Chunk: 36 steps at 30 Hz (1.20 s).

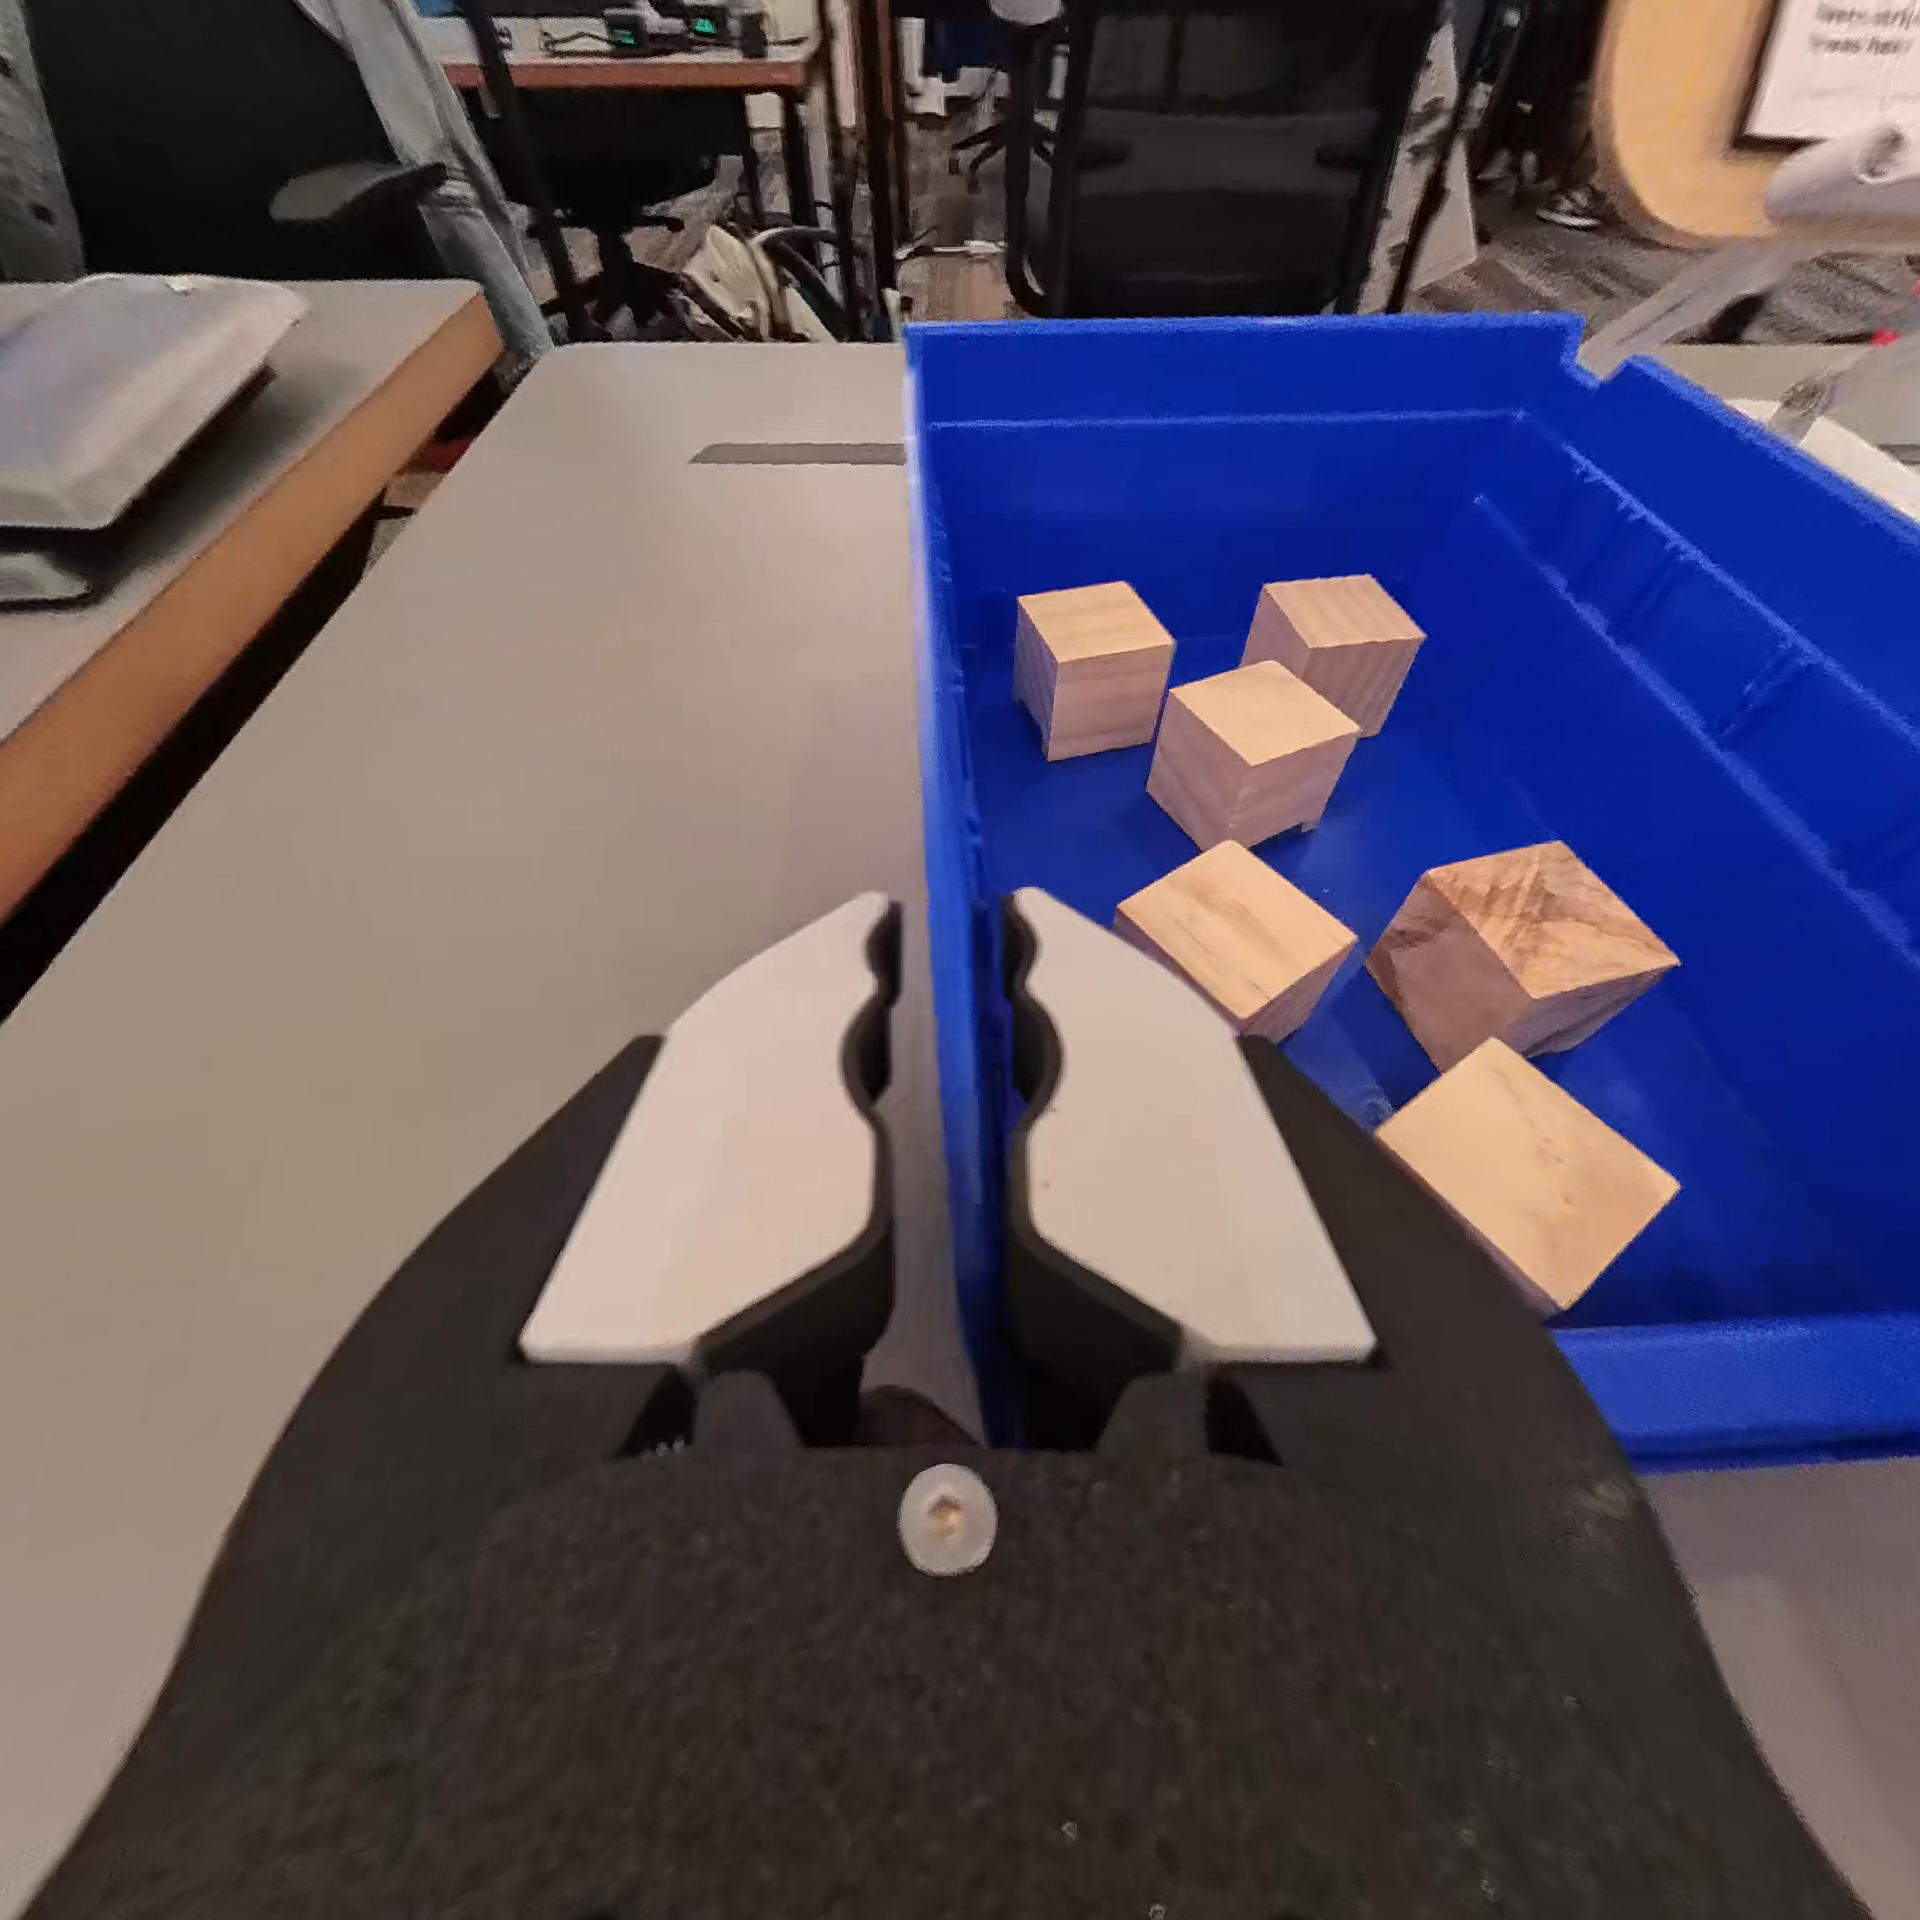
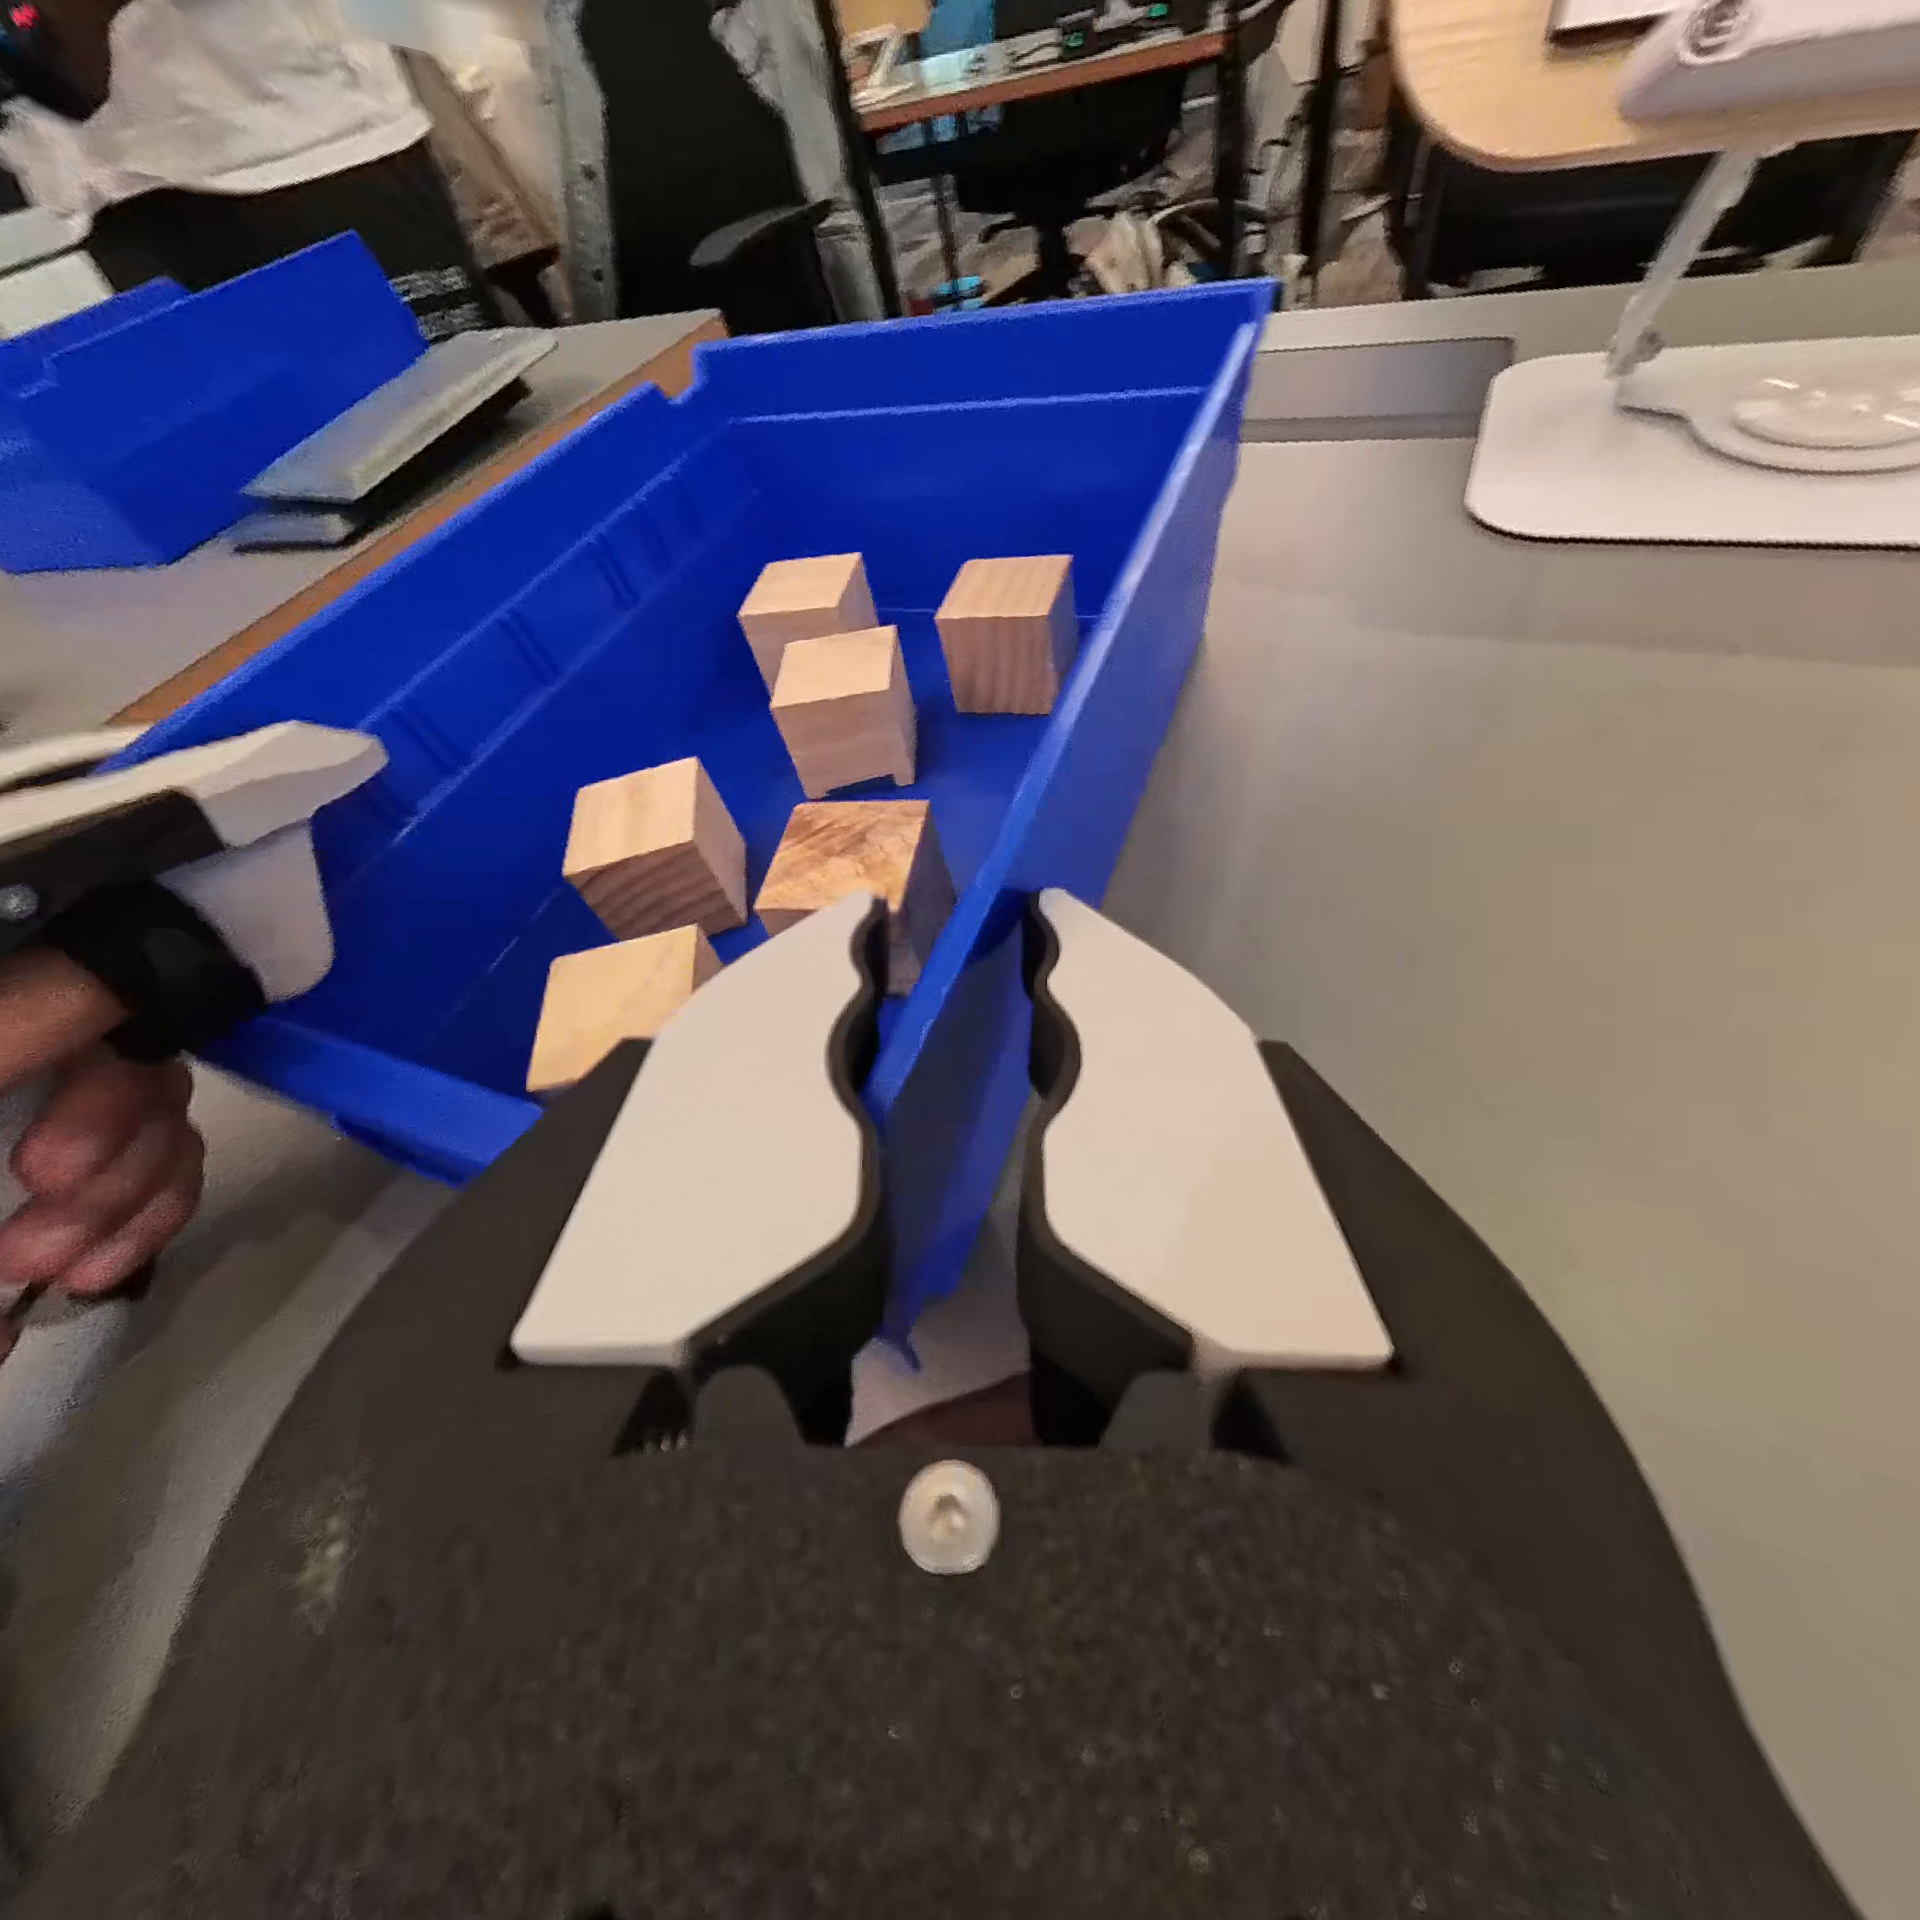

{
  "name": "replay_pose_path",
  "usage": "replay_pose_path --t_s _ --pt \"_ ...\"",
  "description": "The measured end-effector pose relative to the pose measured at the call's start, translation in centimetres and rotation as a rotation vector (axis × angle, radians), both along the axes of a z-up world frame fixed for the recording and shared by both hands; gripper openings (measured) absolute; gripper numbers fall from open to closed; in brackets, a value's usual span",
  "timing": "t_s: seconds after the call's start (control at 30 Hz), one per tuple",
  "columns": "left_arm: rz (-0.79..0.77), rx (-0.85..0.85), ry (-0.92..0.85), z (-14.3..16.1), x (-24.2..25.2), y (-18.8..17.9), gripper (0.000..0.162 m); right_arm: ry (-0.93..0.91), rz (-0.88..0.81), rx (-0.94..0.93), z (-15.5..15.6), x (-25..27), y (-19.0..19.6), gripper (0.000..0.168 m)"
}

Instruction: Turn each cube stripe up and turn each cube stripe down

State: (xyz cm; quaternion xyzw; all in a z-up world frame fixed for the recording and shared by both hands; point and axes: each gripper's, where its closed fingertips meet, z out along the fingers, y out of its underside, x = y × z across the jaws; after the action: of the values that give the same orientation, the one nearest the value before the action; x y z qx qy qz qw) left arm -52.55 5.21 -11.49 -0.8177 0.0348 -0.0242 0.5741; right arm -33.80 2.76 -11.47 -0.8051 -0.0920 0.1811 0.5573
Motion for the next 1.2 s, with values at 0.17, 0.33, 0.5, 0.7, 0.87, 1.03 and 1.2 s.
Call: replay_pose_path --t_s 0.17,0.33,0.5,0.7,0.87,1.03,1.2 --pt "0.087 0.062 -0.008 3.0 -2.0 -2.3 0.042 -0.120 0.286 0.040 1.4 1.9 -3.0 0.052" --pt "-0.045 0.076 -0.285 6.7 4.1 -6.8 0.045 -0.198 0.477 0.108 2.8 10.8 -8.2 0.066" --pt "-0.310 -0.020 -0.287 5.0 16.9 -10.4 0.065 -0.052 0.327 -0.049 1.9 22.3 -10.0 0.070" --pt "-0.450 -0.103 -0.102 1.6 26.6 -13.2 0.065 0.055 0.153 -0.065 -0.2 31.2 -10.8 0.067" --pt "-0.414 -0.108 -0.180 1.2 26.1 -12.8 0.044 0.044 0.138 0.000 0.4 32.2 -12.1 0.068" --pt "-0.411 -0.152 -0.197 0.3 25.5 -12.5 0.050 -0.047 0.145 0.018 -0.1 31.5 -12.1 0.067" --pt "-0.432 -0.150 -0.138 0.0 25.5 -12.6 0.048 -0.044 0.157 -0.042 -1.4 31.4 -12.0 0.063"
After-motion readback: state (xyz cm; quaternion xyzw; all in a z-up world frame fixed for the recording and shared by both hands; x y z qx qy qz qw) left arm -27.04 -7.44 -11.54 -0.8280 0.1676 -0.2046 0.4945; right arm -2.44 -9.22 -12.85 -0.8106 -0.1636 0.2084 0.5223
